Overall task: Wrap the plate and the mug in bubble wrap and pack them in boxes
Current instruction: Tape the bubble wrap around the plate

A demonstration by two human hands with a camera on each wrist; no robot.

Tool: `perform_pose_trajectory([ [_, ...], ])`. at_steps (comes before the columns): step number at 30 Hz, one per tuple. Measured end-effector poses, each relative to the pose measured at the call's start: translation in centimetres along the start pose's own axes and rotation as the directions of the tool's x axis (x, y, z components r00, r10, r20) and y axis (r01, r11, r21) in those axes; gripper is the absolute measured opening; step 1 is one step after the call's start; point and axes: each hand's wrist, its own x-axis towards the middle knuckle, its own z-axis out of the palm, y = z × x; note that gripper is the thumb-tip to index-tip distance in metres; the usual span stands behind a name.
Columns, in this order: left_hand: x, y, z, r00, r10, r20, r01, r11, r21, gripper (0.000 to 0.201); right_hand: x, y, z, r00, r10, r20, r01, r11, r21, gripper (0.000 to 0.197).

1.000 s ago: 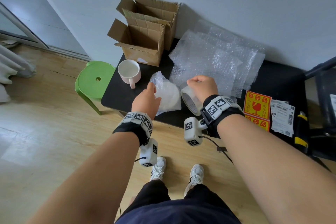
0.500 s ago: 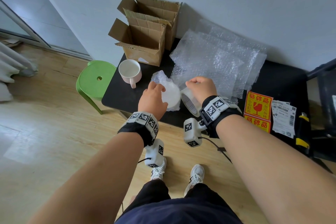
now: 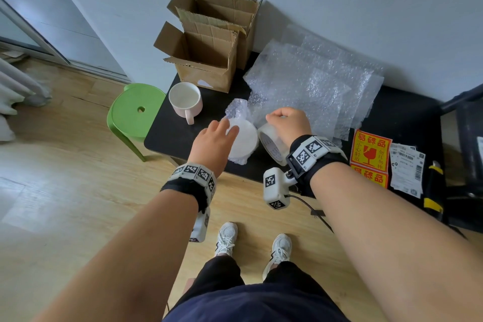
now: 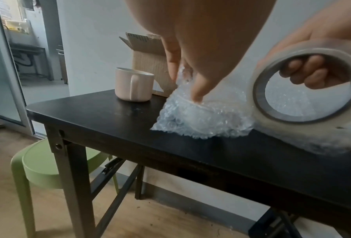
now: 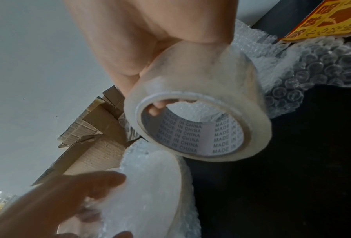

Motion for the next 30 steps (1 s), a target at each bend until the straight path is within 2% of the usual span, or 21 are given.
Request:
perform_pose_trajectory([
  [2, -0.3, -0.1, 0.5, 0.999, 0.007, -0.041, -0.007, 1.0, -0.012, 0.05, -0.1, -0.2, 0.0, 1.0, 0.002, 0.006, -0.002, 1.0, -0.001, 0.009],
  [3, -0.3, -0.2, 0.7, 0.999, -0.033, -0.024, 0.032, 0.998, -0.059, 0.047, -0.1, -0.3, 0.0, 1.0, -0.001, 0.008, 0.001, 1.0, -0.001, 0.009],
  [6, 0.0, -0.5, 0.9, 0.969, -0.207, 0.137, 0.239, 0.929, -0.281, 0.058, -0.3, -0.8, 0.0, 1.0, -0.002, 0.008, 0.002, 1.0, 0.0, 0.009],
  [8, 0.4, -0.5, 0.7, 0.946, -0.287, 0.15, 0.324, 0.857, -0.4, 0.053, -0.3, -1.1, -0.1, 1.0, 0.005, 0.012, -0.005, 1.0, -0.009, 0.008],
  [15, 0.8, 0.0, 0.5, 0.927, -0.368, 0.075, 0.359, 0.808, -0.467, 0.018, -0.7, -2.9, 0.1, 0.999, 0.018, 0.031, -0.019, 0.999, 0.031, 0.016],
  [18, 0.7, -0.1, 0.5, 0.917, -0.39, 0.08, 0.376, 0.78, -0.5, 0.017, -1.0, -4.0, 0.7, 0.998, -0.025, 0.061, 0.022, 0.999, 0.048, 0.009],
  [23, 0.6, -0.4, -0.3, 0.905, -0.409, 0.121, 0.402, 0.724, -0.561, 0.017, -1.7, -4.4, 3.0, 0.993, -0.092, 0.076, 0.095, 0.995, -0.037, 0.02],
  [26, 1.0, -0.7, -1.5, 0.856, -0.463, 0.23, 0.497, 0.61, -0.618, 0.027, -1.8, -4.1, 3.8, 0.993, -0.092, 0.075, 0.099, 0.991, -0.092, 0.015],
  [28, 1.5, -1.2, -2.2, 0.807, -0.514, 0.29, 0.546, 0.463, -0.698, 0.03, -1.7, -4.0, 4.0, 0.994, -0.085, 0.065, 0.092, 0.989, -0.118, 0.016],
  [30, 2.2, -1.6, -2.6, 0.769, -0.55, 0.325, 0.543, 0.296, -0.786, 0.025, -1.5, -4.1, 4.0, 0.995, -0.08, 0.065, 0.088, 0.989, -0.122, 0.018],
])
